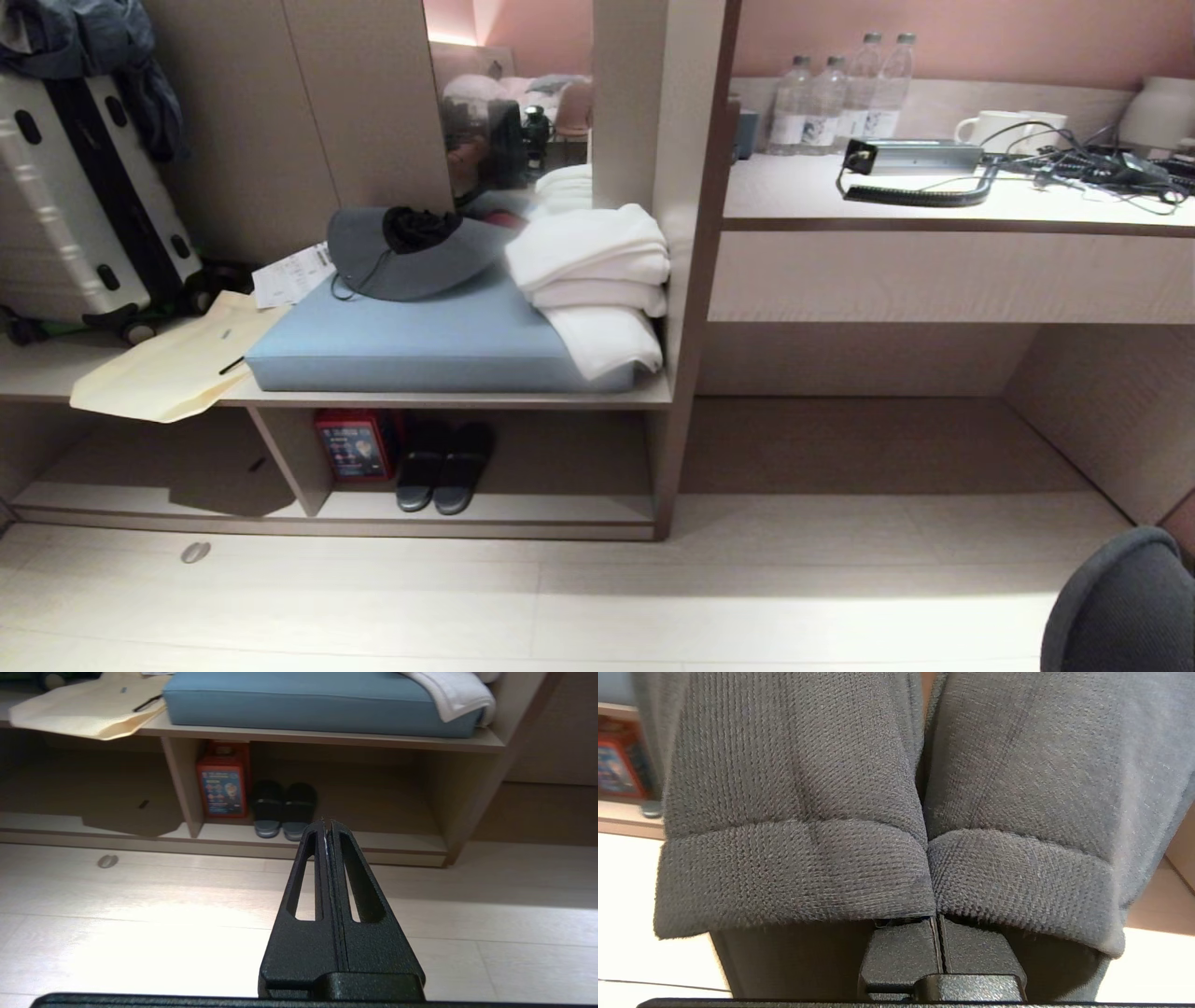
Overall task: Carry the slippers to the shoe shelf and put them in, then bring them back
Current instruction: Place the slippers into the shoe cabinet
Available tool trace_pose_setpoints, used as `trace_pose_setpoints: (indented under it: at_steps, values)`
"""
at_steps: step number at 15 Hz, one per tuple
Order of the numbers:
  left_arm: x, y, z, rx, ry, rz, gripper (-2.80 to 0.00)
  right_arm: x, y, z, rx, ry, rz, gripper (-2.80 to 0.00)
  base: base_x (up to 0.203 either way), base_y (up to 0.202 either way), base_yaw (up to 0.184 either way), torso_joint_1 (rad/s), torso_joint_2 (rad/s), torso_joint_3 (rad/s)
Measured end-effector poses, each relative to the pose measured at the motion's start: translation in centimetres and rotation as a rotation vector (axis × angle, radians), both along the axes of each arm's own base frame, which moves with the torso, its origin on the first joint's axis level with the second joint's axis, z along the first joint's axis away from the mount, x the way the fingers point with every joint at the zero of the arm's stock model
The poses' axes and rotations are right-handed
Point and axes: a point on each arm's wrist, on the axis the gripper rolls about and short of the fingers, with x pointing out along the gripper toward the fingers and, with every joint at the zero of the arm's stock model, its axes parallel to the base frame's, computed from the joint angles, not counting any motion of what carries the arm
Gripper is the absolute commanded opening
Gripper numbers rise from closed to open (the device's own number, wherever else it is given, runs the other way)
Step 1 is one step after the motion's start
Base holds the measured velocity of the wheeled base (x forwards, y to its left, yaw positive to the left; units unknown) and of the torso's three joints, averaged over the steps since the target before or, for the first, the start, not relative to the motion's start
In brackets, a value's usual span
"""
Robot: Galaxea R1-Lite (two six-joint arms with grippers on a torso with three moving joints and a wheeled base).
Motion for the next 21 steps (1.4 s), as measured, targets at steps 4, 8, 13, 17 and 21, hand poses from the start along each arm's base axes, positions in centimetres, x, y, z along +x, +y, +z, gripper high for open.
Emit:
trace_pose_setpoints:
  at_steps: [4, 8, 13, 17, 21]
  values:
    - [0.00, 0.00, 0.00, 0.000, 0.000, -0.001, -2.80, 0.00, 0.00, 0.00, 0.000, 0.000, 0.000, -2.80, 0.000, 0.195, -0.002, 0.003, 0.00, 0.002]
    - [0.00, 0.00, 0.00, 0.000, 0.000, -0.001, -2.80, 0.00, 0.00, 0.00, 0.000, 0.000, 0.000, -2.80, 0.000, 0.194, 0.000, 0.004, 0.00, 0.004]
    - [0.00, 0.00, 0.00, 0.000, 0.000, 0.000, -2.80, 0.00, 0.00, 0.00, 0.000, 0.000, 0.000, -2.80, 0.000, 0.195, -0.001, 0.000, 0.00, 0.003]
    - [0.00, 0.00, 0.00, 0.000, 0.000, -0.001, -2.80, 0.00, 0.00, 0.00, 0.000, 0.000, 0.000, -2.80, 0.000, 0.196, -0.002, 0.005, 0.00, 0.001]
    - [0.00, 0.00, 0.00, 0.001, 0.000, -0.001, -2.80, 0.00, 0.00, 0.00, 0.000, 0.000, 0.000, -2.80, 0.000, 0.193, -0.002, 0.001, 0.00, 0.003]
